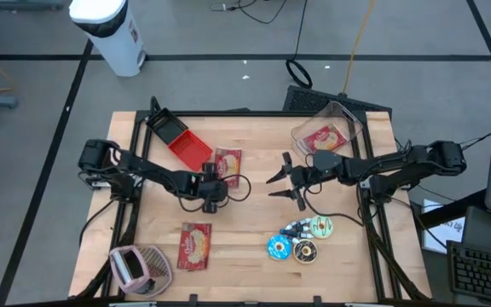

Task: Pick & Place Food Item
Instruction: Put the top red popcorn bag into the transparent bin

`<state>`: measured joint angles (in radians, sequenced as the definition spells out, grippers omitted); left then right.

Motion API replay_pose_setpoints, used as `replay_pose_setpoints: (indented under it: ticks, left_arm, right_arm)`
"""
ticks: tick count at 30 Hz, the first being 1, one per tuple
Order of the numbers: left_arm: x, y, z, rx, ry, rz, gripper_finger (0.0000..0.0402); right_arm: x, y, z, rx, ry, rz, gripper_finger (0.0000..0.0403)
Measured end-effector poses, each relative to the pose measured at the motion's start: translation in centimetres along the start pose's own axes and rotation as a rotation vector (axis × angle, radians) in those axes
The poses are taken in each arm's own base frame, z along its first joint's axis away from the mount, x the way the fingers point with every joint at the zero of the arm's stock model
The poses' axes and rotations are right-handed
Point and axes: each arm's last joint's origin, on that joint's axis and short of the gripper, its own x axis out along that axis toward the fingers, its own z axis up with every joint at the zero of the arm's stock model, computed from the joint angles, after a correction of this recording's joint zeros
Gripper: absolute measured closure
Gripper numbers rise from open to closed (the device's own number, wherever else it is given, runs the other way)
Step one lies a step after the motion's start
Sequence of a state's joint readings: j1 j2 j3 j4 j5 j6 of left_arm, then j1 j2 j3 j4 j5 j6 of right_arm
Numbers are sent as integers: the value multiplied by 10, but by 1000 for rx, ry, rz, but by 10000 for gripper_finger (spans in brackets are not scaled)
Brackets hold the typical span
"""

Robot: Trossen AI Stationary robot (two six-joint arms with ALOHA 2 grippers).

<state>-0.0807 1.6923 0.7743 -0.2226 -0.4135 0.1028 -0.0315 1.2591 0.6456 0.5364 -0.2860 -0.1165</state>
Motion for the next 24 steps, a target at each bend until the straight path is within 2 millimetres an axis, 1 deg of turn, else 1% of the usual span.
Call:
replay_pose_setpoints:
  ticks: [7,9,12,15,20,22,24]
  left_arm:
    - [1,0,-1,1,7,-2,370]
    - [2,0,-2,25,10,8,393]
    - [1,-2,0,102,-2,-9,390]
    - [-5,-9,8,215,-38,-46,398]
    - [-19,-17,29,382,-130,-112,393]
    - [-24,-20,37,443,-167,-138,397]
    - [-28,-21,43,476,-197,-154,399]
  right_arm:
    - [0,0,0,0,0,-1,234]
    - [0,0,0,0,-1,-1,234]
    - [0,0,0,0,0,-6,234]
    - [0,-2,0,0,8,-64,234]
    - [-1,-9,-1,62,27,-282,234]
    - [-3,-14,-3,116,38,-372,234]
    - [-5,-19,-6,181,51,-412,234]
